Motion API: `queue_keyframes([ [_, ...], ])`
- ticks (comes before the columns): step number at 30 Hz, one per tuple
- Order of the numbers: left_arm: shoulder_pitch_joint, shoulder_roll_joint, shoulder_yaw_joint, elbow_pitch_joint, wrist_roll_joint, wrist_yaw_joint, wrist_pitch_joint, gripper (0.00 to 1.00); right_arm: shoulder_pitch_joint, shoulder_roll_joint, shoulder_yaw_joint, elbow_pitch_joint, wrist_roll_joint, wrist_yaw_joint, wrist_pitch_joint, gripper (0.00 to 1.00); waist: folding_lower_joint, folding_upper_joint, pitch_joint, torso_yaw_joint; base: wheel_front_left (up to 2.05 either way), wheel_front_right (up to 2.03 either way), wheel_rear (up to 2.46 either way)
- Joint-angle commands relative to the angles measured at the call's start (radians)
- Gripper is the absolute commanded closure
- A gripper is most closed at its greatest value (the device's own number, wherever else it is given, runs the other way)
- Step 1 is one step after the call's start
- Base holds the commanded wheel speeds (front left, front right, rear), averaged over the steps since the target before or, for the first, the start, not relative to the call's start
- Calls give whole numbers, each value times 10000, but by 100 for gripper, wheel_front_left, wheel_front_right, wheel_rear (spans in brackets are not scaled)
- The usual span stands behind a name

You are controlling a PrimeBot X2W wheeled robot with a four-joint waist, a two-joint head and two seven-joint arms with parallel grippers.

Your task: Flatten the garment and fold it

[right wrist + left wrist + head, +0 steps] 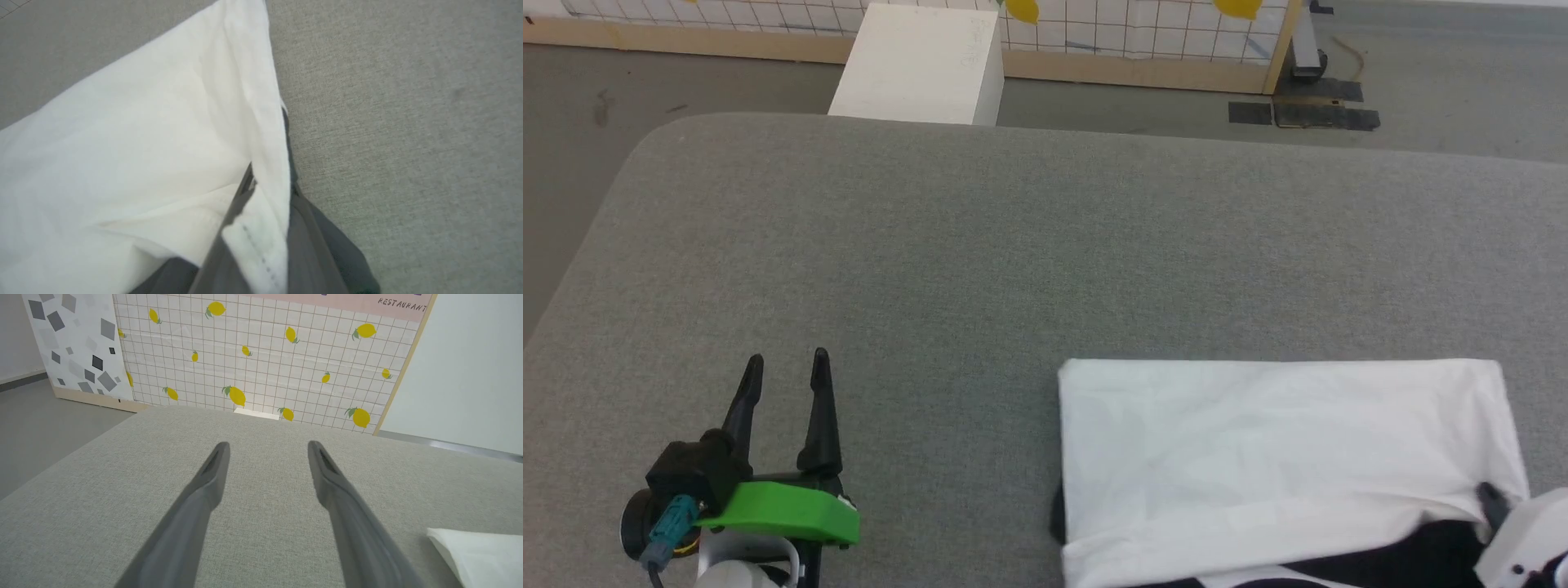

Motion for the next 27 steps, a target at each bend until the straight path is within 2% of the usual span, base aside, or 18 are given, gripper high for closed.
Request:
queue_keyframes([
  [1, 84, -68, 43, -27, 89, -47, -43, 0, 100, -28, -147, -217, -257, -17, -7, 100, 0, 0, 4, -9, 0, 0, 0],
  [5, 96, -115, 105, -9, 145, -90, -43, 0, 358, -28, 15, -1197, -664, -17, 278, 100, 0, 0, -8, -4, 0, 0, 0],
  [9, 117, -131, 162, 53, 193, -137, -43, 0, 791, -28, 955, -2859, -408, -17, 940, 100, 0, 0, -58, 17, 0, 0, 0],
  [14, 116, -106, 140, 127, 279, -195, -43, 0, 1252, -28, 2969, -5185, -409, -17, 1984, 100, 0, 0, -91, 130, 0, 0, 0],
  [17, 72, -109, 125, 141, 298, -218, -43, 0, 1157, -28, 4411, -5933, -644, -17, 2341, 100, 0, 0, -56, 193, 0, 0, 0],
  [19, 39, -110, 117, 155, 309, -230, -43, 0, 882, -28, 5460, -5993, -841, -17, 2518, 100, 0, 0, -25, 223, 0, 0, 0],
  [22, -25, -120, 68, 171, 326, -247, -43, 0, 268, -28, 6776, -5386, -1176, -17, 2723, 100, 0, 0, 52, 298, 0, 0, 0],
  [27, -154, -142, -78, 193, 340, -273, -43, 0, -713, -28, 7990, -3573, -1101, -17, 2644, 100, 0, 0, 215, 497, 0, 0, 0],
])
